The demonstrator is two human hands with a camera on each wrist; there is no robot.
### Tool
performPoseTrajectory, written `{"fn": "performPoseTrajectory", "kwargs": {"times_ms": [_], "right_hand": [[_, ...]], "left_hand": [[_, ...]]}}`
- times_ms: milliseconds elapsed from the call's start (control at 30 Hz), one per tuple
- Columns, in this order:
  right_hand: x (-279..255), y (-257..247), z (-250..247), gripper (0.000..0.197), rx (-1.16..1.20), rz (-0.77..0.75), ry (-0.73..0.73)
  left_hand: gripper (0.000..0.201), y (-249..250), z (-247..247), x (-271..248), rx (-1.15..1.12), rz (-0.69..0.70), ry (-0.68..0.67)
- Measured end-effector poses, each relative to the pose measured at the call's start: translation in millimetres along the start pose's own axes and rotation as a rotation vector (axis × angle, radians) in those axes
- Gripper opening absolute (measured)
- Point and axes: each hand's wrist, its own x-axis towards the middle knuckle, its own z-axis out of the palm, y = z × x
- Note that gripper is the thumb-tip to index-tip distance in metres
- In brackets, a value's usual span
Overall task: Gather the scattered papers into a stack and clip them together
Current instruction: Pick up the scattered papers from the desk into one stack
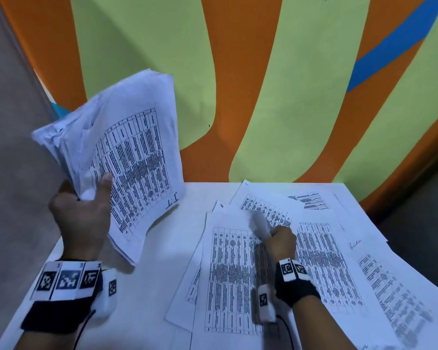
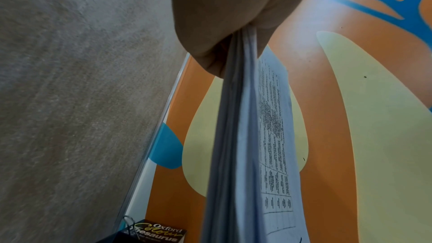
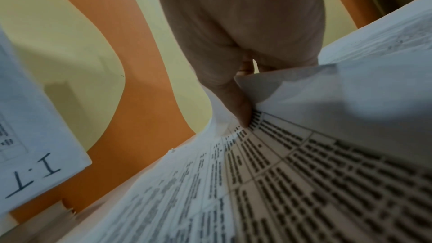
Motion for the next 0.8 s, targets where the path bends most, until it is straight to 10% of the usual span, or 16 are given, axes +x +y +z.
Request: {"fn": "performPoseTrajectory", "kwargs": {"times_ms": [167,433,700,800], "right_hand": [[22.6,1.0,-28.5,0.055,0.169,0.132,0.066],[64.6,3.4,-44.9,0.043,-0.162,0.360,0.068],[59.2,3.2,-31.4,0.014,-0.027,0.147,0.028],[56.1,-11.1,-26.5,0.066,-0.128,0.240,-0.006]], "left_hand": [[0.046,1.9,2.4,1.6,0.010,-0.009,-0.005],[0.044,15.0,6.2,-0.4,0.025,-0.001,0.027],[0.044,19.0,25.1,-9.5,-0.003,-0.019,-0.005],[0.050,18.6,33.4,-12.7,-0.023,-0.043,-0.028]]}}
